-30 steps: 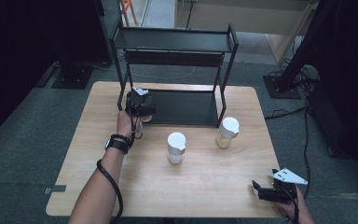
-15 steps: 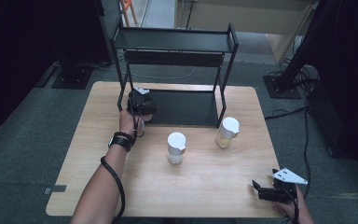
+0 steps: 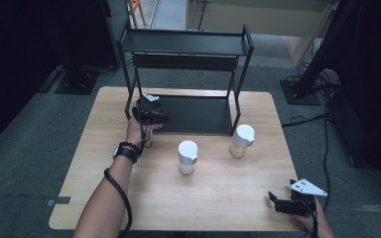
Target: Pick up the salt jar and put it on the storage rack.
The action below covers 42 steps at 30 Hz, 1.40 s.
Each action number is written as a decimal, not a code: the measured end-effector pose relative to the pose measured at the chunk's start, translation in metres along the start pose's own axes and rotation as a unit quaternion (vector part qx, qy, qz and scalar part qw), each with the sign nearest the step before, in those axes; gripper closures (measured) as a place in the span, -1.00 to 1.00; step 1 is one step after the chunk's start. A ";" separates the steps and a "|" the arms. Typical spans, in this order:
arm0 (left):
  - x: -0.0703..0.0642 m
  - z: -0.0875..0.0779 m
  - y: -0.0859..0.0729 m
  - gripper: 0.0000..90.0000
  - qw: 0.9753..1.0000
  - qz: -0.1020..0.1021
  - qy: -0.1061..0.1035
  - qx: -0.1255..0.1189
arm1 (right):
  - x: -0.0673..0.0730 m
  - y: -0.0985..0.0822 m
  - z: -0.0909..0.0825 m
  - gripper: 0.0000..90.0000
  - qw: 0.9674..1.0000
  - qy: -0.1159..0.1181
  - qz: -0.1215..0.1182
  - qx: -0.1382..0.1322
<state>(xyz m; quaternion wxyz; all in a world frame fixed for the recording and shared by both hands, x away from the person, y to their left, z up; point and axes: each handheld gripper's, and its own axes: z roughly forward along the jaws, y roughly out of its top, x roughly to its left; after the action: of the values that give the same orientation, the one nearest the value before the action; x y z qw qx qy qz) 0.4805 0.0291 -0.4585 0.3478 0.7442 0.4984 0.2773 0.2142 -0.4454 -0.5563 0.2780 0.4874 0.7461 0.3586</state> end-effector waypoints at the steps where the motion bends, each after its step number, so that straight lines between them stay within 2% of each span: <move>1: 0.000 -0.002 -0.001 -0.77 1.000 0.001 -0.002 -0.003 | 0.000 0.000 0.000 -0.91 1.000 0.000 0.000 0.000; 3: -0.001 -0.007 -0.002 -0.93 1.000 0.001 -0.016 -0.006 | 0.000 0.000 0.000 -0.91 1.000 0.000 -0.001 0.001; 11: -0.003 -0.020 -0.010 -0.95 1.000 0.013 -0.009 -0.006 | 0.000 0.000 0.000 -0.91 1.000 -0.003 -0.001 0.001; 18: 0.000 -0.031 -0.021 -0.95 1.000 0.007 -0.010 -0.012 | 0.001 0.000 0.001 -0.91 1.000 -0.004 -0.002 0.004; 24: 0.001 -0.037 -0.030 -0.95 1.000 0.011 -0.010 -0.011 | 0.001 0.000 0.001 -0.91 1.000 -0.006 -0.003 0.004; 32: 0.003 -0.047 -0.040 -0.94 1.000 0.009 -0.010 -0.022 | 0.001 0.000 0.001 -0.91 1.000 -0.006 -0.003 0.004; 42: 0.011 -0.056 -0.055 -0.94 1.000 -0.002 -0.010 -0.027 | 0.001 0.000 0.001 -0.91 1.000 -0.008 -0.003 0.005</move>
<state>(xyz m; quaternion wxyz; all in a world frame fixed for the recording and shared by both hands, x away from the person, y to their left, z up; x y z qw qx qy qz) 0.4113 0.0669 -0.4672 0.3733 0.7361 0.4888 0.2828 0.2146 -0.4440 -0.5565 0.2827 0.4892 0.7471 0.3502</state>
